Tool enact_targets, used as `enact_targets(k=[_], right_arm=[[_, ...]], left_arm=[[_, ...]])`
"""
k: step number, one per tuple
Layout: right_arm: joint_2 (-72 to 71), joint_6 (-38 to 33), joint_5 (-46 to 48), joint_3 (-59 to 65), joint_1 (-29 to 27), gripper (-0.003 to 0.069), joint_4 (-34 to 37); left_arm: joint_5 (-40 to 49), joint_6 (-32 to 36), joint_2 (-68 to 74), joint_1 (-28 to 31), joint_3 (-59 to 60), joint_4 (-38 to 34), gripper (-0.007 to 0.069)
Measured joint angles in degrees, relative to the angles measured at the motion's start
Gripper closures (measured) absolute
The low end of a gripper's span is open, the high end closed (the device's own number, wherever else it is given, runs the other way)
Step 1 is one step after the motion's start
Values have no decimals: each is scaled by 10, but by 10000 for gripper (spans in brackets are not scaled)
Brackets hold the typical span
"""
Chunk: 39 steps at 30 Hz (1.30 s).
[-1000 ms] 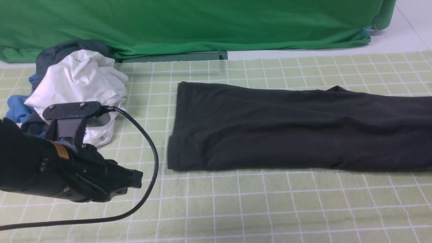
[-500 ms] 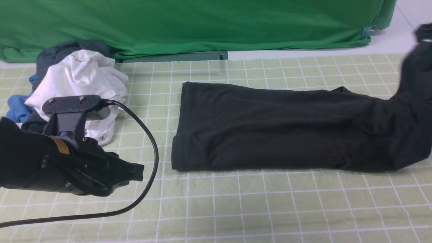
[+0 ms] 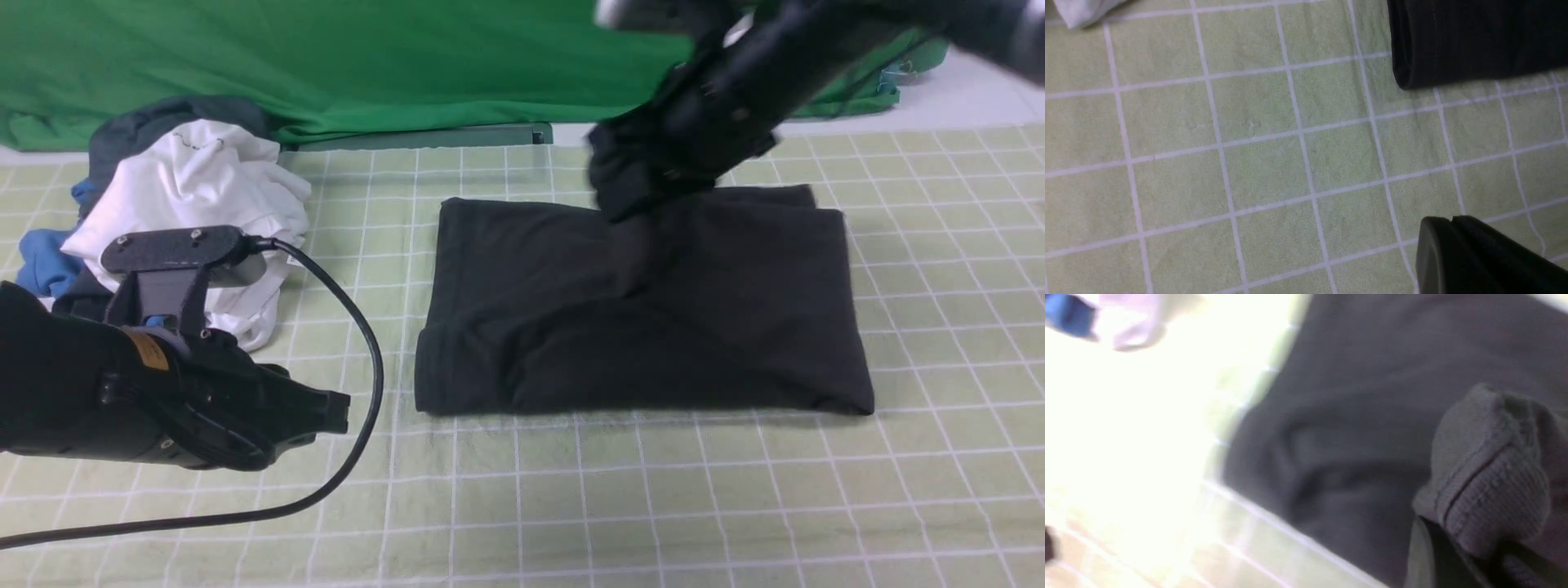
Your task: Fold a long-sleeved shirt over a green coffee tablecloth.
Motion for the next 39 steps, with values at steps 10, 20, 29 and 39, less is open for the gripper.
enact_targets(k=[10,20,29,39], right_arm=[[90,0,-113,0,80,607,92],[124,-4,-169,0,117,312,131],[64,-117,-118,0,74,350,114],[-57,-120,67,0,-87,659,-77]], left_arm=[[-2,0,0,0,0,-2,610],[-8,0,0,0,0,-2,610],[-17,0,0,0,0,-4,610],[-24,49,61,0,-100,-93,610]])
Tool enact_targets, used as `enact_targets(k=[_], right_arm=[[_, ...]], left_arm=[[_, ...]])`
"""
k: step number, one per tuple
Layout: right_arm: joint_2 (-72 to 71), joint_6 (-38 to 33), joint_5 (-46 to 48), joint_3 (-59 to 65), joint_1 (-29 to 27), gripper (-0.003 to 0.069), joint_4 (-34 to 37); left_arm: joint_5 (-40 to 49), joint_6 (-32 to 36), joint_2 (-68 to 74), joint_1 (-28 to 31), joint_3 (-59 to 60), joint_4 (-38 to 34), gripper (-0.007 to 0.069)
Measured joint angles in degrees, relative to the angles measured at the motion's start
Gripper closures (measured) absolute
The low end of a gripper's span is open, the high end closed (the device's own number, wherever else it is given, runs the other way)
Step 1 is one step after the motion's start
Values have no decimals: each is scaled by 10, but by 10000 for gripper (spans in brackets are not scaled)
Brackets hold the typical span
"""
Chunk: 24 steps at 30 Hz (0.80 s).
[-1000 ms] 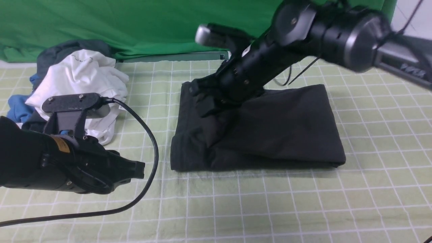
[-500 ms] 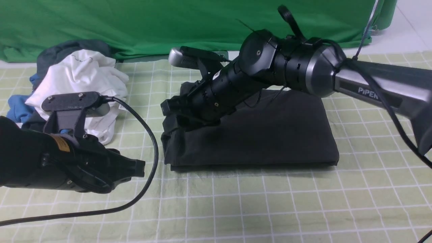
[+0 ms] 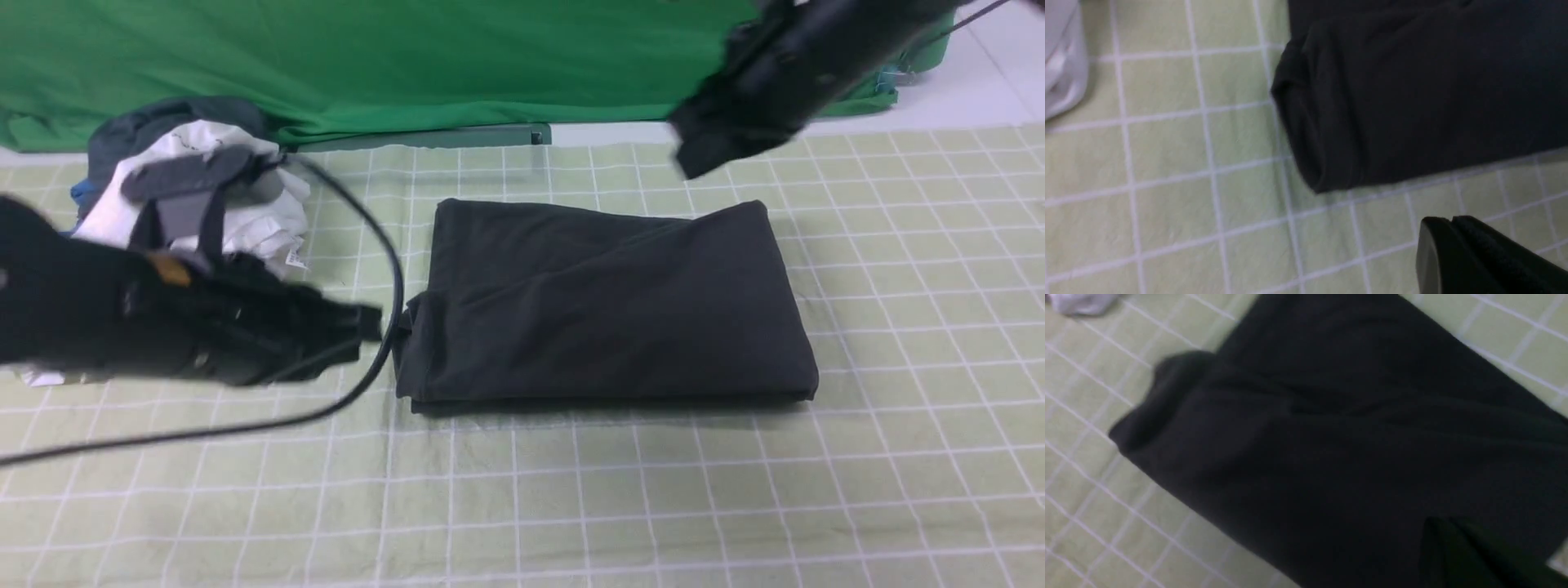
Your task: Fold a long-sleeved shirt over a green coffee tablecloth.
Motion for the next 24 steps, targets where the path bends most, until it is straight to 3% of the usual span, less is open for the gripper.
enact_targets(k=[4,8,19,24], right_arm=[[-12,1,60,12,-29,660,-51],[-16,4,56,65,-34,660,-62],[-16,4,-148,275,-12,660,-48],[1,4,-198,324,-12,659,-49]], left_arm=[[26,24,74,0,-80,-29,610],[43,30,152,-4,-139,-36,610],[9,56,317,-31,-176,-54,610],[-4,33,362,-27,-177,-33,610]])
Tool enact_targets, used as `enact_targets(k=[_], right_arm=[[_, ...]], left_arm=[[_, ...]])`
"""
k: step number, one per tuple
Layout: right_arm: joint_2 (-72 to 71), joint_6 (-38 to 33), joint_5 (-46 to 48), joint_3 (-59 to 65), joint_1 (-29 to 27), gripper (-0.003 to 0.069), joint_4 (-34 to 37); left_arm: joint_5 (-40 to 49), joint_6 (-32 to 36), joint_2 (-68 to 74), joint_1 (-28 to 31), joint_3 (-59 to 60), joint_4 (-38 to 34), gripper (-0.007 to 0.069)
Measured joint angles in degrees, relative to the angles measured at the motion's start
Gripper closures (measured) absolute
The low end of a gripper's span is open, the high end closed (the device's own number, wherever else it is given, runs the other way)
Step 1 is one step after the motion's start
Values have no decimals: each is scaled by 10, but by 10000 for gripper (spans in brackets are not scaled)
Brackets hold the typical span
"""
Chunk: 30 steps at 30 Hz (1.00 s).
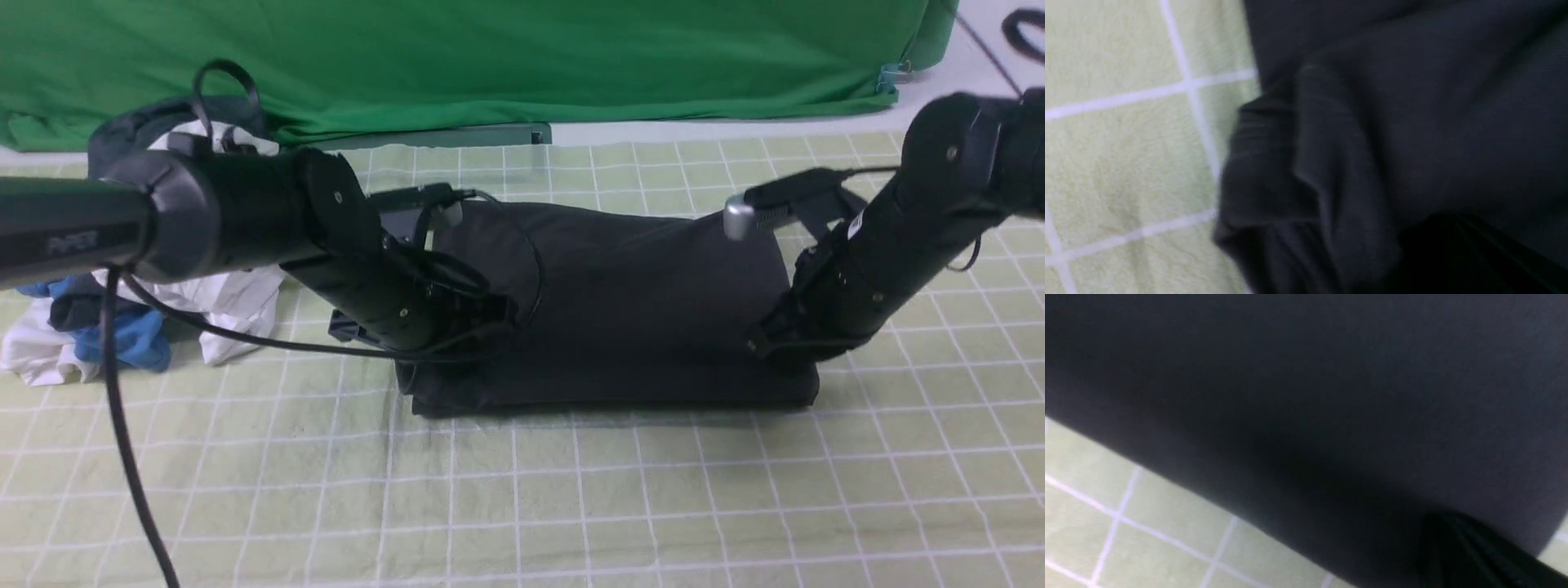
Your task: Fold a long-sleeved shirt over a green coffee tablecloth.
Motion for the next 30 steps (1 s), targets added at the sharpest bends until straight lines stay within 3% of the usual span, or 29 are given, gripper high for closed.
enact_targets(k=[12,24,30], right_arm=[[-15,0,18,11,-1,659,-2],[-354,-1,9,24,-2,659,-10],[-559,-2,-146,137,-2,659,-11]], left_arm=[[25,-42,-56,1,-3,72,610],[49,-51,-403,3,84,91,610],[11,-51,-603,4,213,91,610]])
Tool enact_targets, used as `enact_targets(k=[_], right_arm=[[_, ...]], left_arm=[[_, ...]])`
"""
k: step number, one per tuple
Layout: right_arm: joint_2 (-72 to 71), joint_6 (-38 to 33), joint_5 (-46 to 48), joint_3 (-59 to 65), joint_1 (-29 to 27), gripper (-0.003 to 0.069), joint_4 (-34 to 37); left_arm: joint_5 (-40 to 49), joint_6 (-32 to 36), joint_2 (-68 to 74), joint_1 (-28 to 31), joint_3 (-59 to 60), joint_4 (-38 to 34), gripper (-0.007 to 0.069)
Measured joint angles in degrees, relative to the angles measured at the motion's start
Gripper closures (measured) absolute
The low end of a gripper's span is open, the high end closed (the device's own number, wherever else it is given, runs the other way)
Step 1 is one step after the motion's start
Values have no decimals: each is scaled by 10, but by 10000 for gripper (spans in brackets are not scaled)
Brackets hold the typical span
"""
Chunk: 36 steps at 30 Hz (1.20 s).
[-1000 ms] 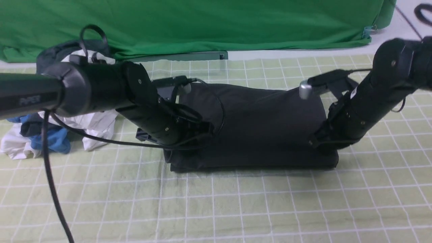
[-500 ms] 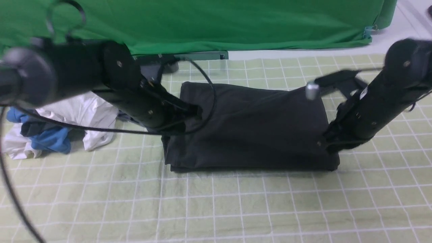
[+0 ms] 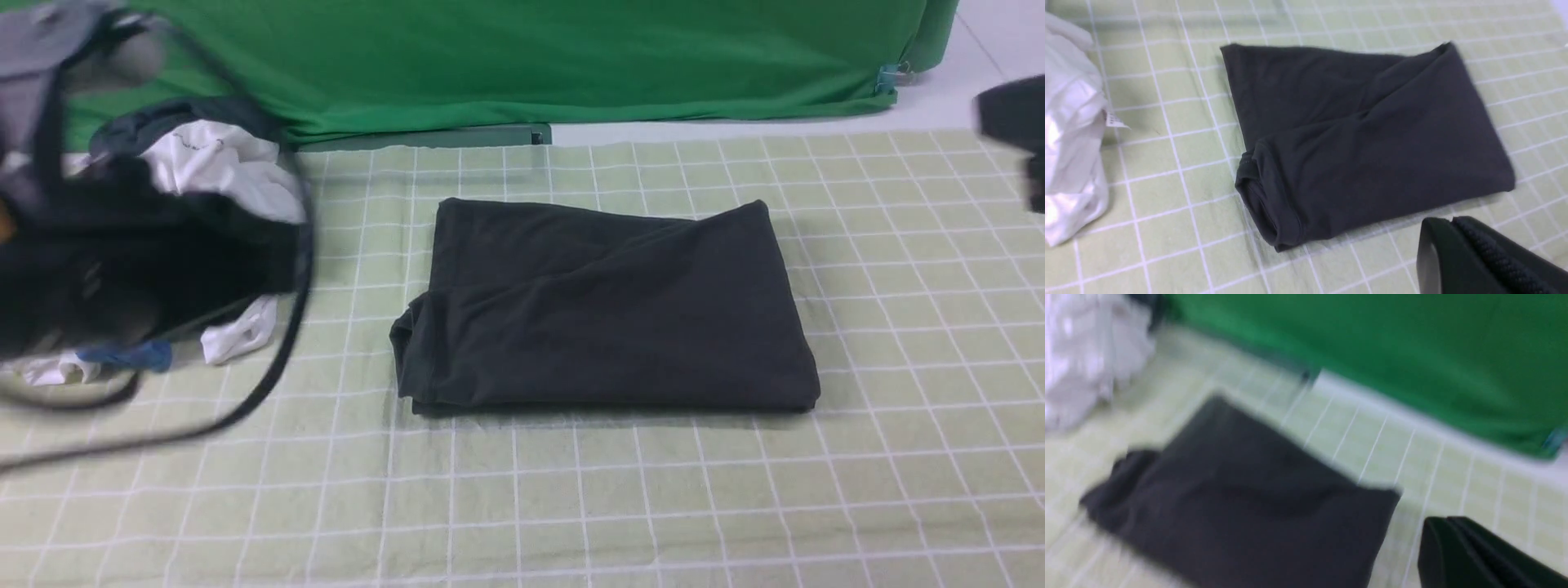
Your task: Fold a long-sleeved shirt over a green coffee tablecloth.
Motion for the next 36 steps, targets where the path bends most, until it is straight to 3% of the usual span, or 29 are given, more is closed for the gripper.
enact_targets(k=[6,11,18,25,36], right_arm=[[-215,14,-179,177,0,659,-2],[-386,19,-261,305,0,655,-2],[-487,42,-288,351,0,613,-2],[-490,43,-294,352,0,533,-2],[-490,43,-296,352,0,498,-2]], left_arm=[[-40,0,-193,0,136,0,610],[-42,0,-337,0,227,0,610],[-103,0,-416,0,275,4,610],[-122,0,-416,0,276,5,610],[-123,-3,-416,0,276,6,608]])
